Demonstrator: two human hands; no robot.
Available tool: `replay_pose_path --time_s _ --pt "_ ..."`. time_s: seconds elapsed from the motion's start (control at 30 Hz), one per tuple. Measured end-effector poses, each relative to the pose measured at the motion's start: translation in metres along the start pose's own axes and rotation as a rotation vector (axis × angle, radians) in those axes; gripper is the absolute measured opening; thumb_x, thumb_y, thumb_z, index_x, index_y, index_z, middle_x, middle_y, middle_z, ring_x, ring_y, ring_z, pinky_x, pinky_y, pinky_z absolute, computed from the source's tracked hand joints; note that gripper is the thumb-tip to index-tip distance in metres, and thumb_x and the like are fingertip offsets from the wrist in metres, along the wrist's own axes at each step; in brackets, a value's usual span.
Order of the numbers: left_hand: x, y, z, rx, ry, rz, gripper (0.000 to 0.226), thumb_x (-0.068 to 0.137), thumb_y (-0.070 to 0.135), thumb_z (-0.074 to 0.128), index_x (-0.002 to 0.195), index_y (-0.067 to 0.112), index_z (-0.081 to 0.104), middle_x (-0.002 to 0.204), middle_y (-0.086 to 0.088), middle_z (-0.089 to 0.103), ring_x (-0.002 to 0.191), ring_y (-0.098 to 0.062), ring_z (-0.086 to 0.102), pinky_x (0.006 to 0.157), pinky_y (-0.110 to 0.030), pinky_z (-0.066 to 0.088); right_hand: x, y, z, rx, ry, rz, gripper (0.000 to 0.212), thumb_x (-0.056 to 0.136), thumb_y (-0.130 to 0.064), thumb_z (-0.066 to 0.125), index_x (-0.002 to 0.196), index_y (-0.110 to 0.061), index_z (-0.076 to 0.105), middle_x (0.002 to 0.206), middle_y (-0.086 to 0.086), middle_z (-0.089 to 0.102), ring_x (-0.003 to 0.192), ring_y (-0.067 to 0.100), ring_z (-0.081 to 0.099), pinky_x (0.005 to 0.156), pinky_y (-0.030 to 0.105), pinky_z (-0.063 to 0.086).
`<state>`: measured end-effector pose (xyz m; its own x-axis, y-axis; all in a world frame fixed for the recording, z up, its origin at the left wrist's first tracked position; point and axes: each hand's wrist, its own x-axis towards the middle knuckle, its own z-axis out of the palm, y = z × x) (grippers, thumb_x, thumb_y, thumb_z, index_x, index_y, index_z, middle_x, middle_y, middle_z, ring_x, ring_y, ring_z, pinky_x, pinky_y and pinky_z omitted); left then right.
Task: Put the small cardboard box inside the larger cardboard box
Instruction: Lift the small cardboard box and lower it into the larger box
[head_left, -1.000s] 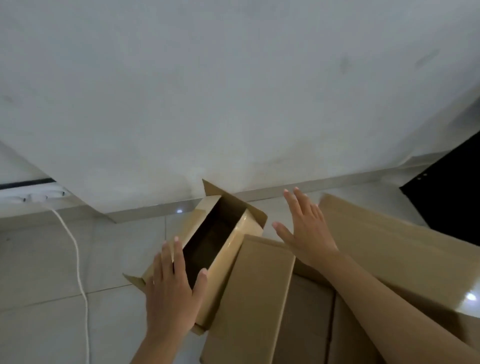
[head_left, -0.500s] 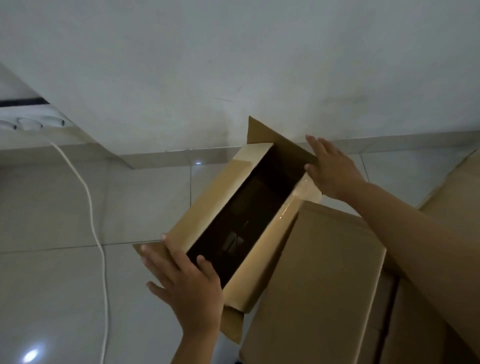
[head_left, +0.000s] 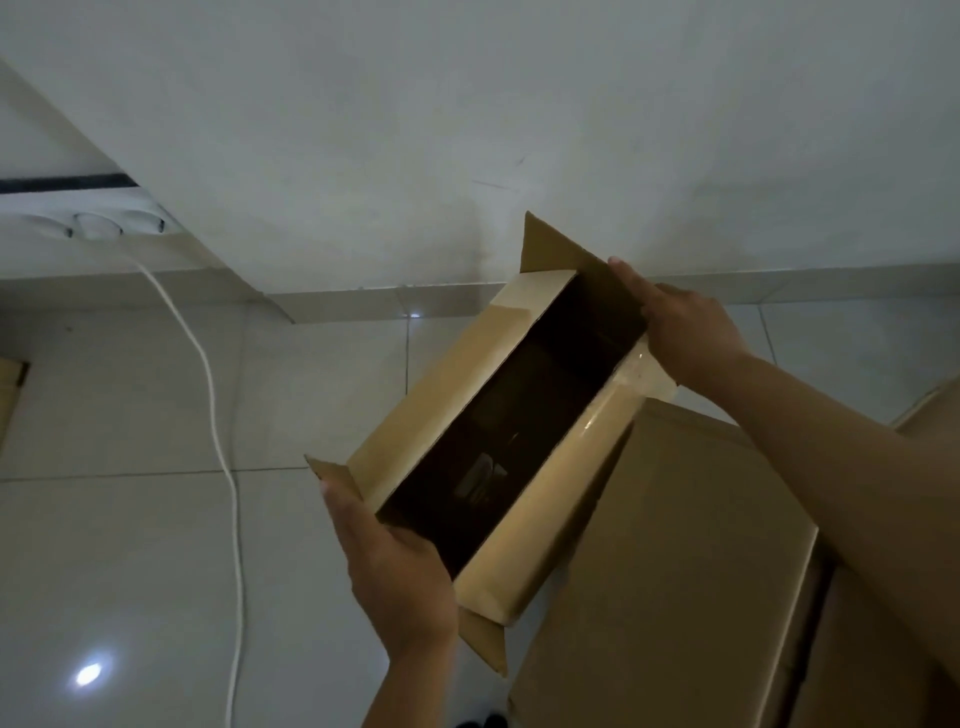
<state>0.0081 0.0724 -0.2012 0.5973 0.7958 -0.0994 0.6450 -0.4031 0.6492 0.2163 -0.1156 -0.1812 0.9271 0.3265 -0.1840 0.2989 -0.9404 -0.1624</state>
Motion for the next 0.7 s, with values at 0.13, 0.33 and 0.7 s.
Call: replay_pose_path --time_s 0.13,0.33,0.7 --pt "0.024 0.014 -0.03 0.007 0.037 0.074 0.057 0.088 -0.007 0.036 0.141 0.002 0.018 0.148 -0.02 0.03 0.131 -0.037 0.038 0.097 -0.031 0.032 -0.004 -0.02 -0.012 0.091 0.037 -0.005 0.081 0.085 0.003 0.05 0.144 -0.028 0.003 0.107 0.023 0.058 0.089 0.037 0.058 0.075 0.043 0.049" --pt "0.052 0.038 -0.095 0.049 0.073 0.208 0.055 0.088 -0.007 0.039 0.14 0.001 0.021 0.149 -0.017 0.028 0.135 -0.03 0.032 0.101 -0.025 0.023 -0.027 -0.049 -0.054 0.169 0.058 0.029 0.084 0.085 0.005 0.051 0.144 -0.028 0.001 0.1 0.022 0.058 0.08 0.034 0.057 0.064 0.037 0.043" --pt "0.043 0.134 -0.25 0.103 0.142 0.423 0.059 0.085 -0.011 0.035 0.14 0.004 0.019 0.145 -0.023 0.031 0.131 -0.038 0.031 0.107 -0.046 0.03 -0.116 -0.084 -0.193 0.356 0.247 0.077 0.07 0.09 0.002 0.041 0.144 -0.024 0.006 0.091 0.018 0.056 0.072 0.025 0.049 0.062 0.033 0.038"
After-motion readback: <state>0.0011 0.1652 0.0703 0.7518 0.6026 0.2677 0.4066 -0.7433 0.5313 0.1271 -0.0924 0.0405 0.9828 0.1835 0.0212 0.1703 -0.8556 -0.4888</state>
